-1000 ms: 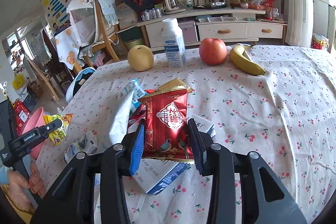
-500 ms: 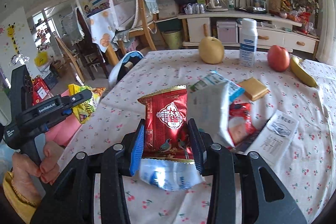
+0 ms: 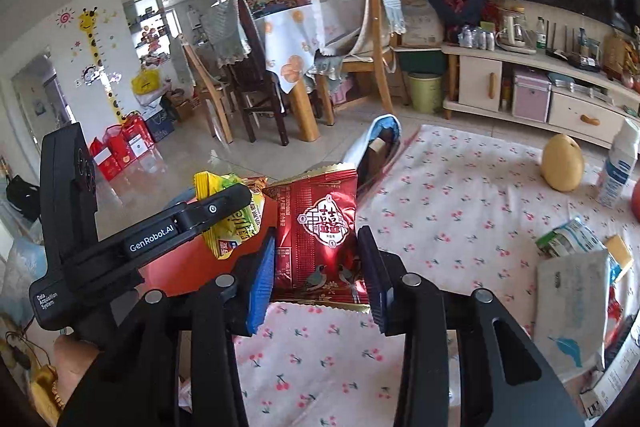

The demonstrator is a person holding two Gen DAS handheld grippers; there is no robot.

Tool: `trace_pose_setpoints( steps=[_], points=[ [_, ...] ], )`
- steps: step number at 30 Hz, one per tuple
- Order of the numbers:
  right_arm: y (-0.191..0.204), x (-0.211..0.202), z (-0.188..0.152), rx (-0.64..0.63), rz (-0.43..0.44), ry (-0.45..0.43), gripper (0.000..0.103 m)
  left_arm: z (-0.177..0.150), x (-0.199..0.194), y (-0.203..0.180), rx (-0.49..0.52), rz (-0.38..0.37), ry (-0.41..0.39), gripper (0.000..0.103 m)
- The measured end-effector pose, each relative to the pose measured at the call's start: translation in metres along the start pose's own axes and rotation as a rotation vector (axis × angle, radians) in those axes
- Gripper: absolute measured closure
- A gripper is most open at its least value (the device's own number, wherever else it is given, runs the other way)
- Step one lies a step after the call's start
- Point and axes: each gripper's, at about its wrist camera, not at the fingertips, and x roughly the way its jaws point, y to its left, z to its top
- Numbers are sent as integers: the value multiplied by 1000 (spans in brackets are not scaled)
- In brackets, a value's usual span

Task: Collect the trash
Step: 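Carry both wrappers to the pink bucket and open both tools over it, then bring both empty tools back over the remaining trash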

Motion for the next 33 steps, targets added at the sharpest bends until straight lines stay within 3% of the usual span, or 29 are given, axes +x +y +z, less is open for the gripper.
trace_pose_setpoints(
  steps=[8,13,15,16,17,20,28,33],
  points=[
    [49,51,11,-38,77,47,62,20,-7,64,-154,102,-36,69],
    [64,84,5,-53,98,115,59,25,-3,82,-206,160,-19,68],
    [61,94,2,-35,83,143,53,26,1,88,-225,204,-7,49],
    [59,94,-1,-21,81,144,45,26,1,90,-223,245,-12,29],
    [56,93,-3,-8,73,136,39,26,0,89,-214,284,-26,22],
    [45,82,-6,15,31,107,22,28,-3,82,-172,320,-63,17],
    [9,36,-17,38,-88,50,15,21,-4,46,-32,321,-123,5],
    [-14,13,-31,67,-159,58,11,15,1,16,85,325,-120,4]
  ],
)
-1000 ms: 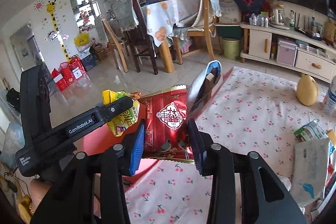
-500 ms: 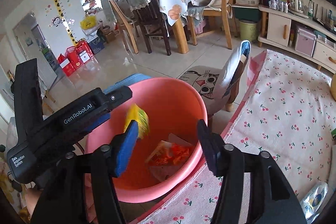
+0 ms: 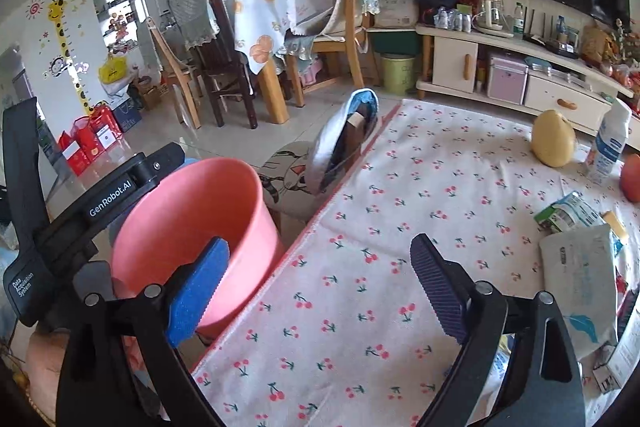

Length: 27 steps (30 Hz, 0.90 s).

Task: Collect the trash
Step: 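Bring both empty tools back over the remaining trash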

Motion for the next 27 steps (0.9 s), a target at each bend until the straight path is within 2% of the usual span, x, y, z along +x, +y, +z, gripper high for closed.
trace_pose_setpoints(
  steps=[7,12,27],
  points=[
    [-28,-27,-21,-1,-67,-2,11,-12,-12,-48,179,35,-28,4],
    [-46,-48,-32,4,-99,-20,11,-22,-15,-78,270,24,-17,4],
    [-105,-96,-60,38,-170,-78,11,-57,-35,-155,415,-56,-2,4]
  ],
)
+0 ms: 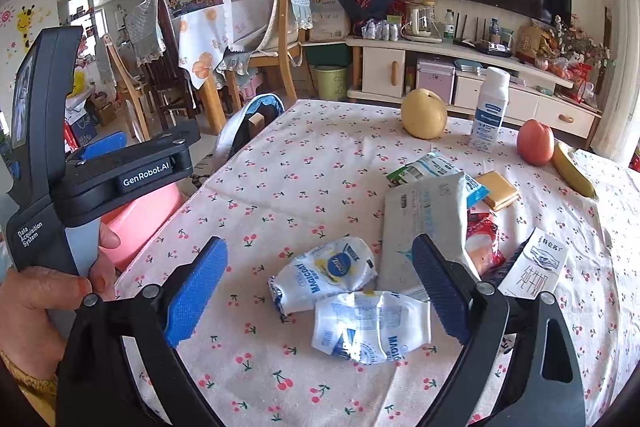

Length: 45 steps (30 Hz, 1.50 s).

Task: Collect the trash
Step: 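Bring both empty tools back over the remaining trash, then grasp the grey wet-wipes pack with the left tool while the right tool grasps a white milk carton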

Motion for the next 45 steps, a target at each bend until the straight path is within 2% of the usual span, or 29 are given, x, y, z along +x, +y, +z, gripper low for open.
trace_pose_setpoints(
  steps=[17,23,27,33,37,45],
  points=[
    [-83,-21,-17,126,-35,-9,11,-8,-1,-77,141,-56,37,4],
    [-127,-24,-22,204,-78,4,11,-12,0,-95,169,-135,81,4],
    [-161,-24,-25,281,-108,17,11,-14,3,-109,176,-220,131,4],
    [-201,-17,-29,368,-131,59,11,-13,9,-128,92,-421,209,4],
    [-213,-9,-32,419,-103,92,11,-12,28,-143,15,-535,293,4],
    [-211,9,-29,422,-61,126,11,-25,79,-162,-142,-587,487,4]
  ],
)
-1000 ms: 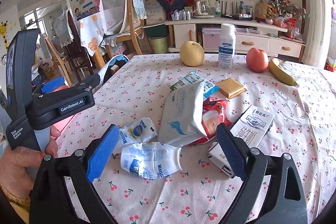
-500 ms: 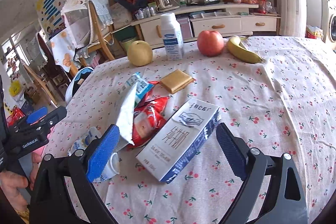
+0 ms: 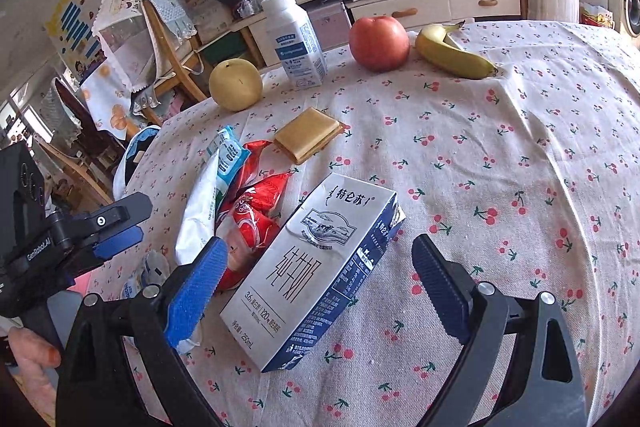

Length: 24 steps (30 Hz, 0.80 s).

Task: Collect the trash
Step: 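Grasp the grey wet-wipes pack with the left tool while the right tool grasps a white milk carton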

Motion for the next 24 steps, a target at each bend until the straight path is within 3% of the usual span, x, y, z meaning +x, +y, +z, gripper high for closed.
trace_pose_setpoints(
  steps=[10,24],
  points=[
    [-13,9,7,49,8,40,11,7,41,-10,-1,15,77,4],
    [7,29,8,-42,-45,74,11,8,51,-5,34,117,46,4]
  ],
)
